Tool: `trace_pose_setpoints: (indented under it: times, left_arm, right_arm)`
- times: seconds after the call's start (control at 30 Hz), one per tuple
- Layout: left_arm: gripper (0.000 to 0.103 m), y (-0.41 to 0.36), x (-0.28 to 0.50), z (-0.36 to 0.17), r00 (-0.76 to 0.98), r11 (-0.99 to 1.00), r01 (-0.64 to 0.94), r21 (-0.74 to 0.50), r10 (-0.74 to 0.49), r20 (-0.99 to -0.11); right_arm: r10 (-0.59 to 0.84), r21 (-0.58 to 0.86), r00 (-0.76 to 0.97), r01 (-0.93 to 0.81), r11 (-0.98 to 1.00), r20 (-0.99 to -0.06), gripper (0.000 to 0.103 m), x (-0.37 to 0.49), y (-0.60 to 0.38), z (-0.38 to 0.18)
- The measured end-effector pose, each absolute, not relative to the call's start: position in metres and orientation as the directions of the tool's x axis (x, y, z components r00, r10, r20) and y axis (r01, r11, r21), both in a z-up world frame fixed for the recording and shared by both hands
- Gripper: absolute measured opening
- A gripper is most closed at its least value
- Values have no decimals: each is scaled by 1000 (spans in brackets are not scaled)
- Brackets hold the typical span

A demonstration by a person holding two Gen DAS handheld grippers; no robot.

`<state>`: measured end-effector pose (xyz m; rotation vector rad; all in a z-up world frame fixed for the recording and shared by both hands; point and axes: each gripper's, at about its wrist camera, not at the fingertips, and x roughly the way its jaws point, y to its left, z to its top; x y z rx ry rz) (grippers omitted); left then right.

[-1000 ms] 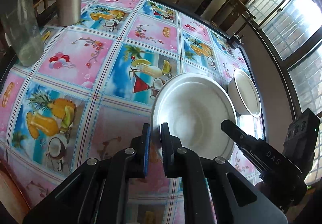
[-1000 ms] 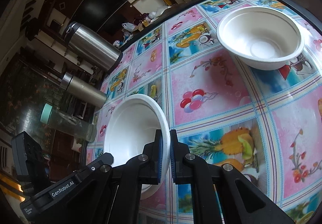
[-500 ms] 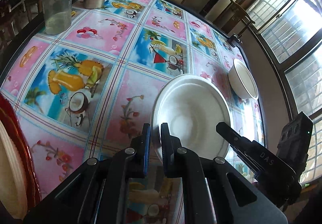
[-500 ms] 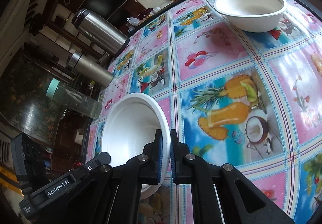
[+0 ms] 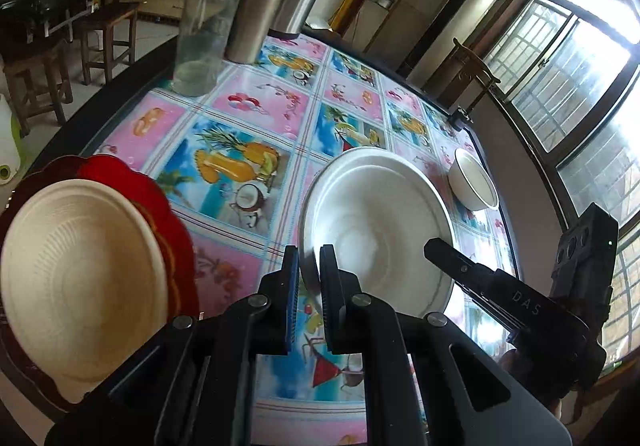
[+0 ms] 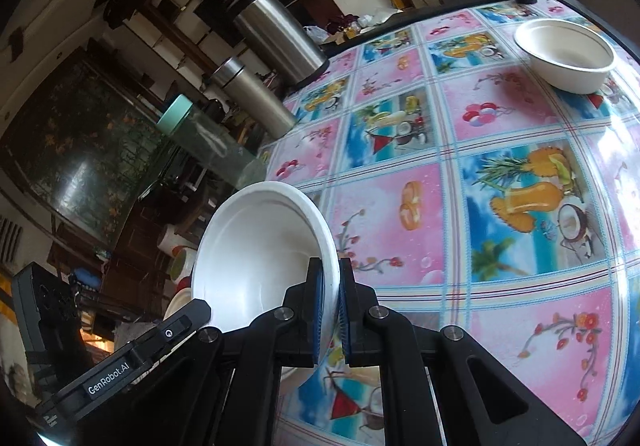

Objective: Organize plates and bowls
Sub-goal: 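Lift the white bowls in both grippers and carry them toward the plate stack, then lower the white bowls onto the plate stack and open both grippers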

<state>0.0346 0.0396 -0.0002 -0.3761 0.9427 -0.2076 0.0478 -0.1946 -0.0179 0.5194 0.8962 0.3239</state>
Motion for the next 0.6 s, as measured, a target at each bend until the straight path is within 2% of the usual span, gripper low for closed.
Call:
trace_pose_setpoints:
  times: [0.6]
  left_arm:
    - [9,159,-30,11,664,931,-151,-334,-155,-732]
  right_arm:
    - [558,483,475,-283,829,-680,8,28,-45,-6]
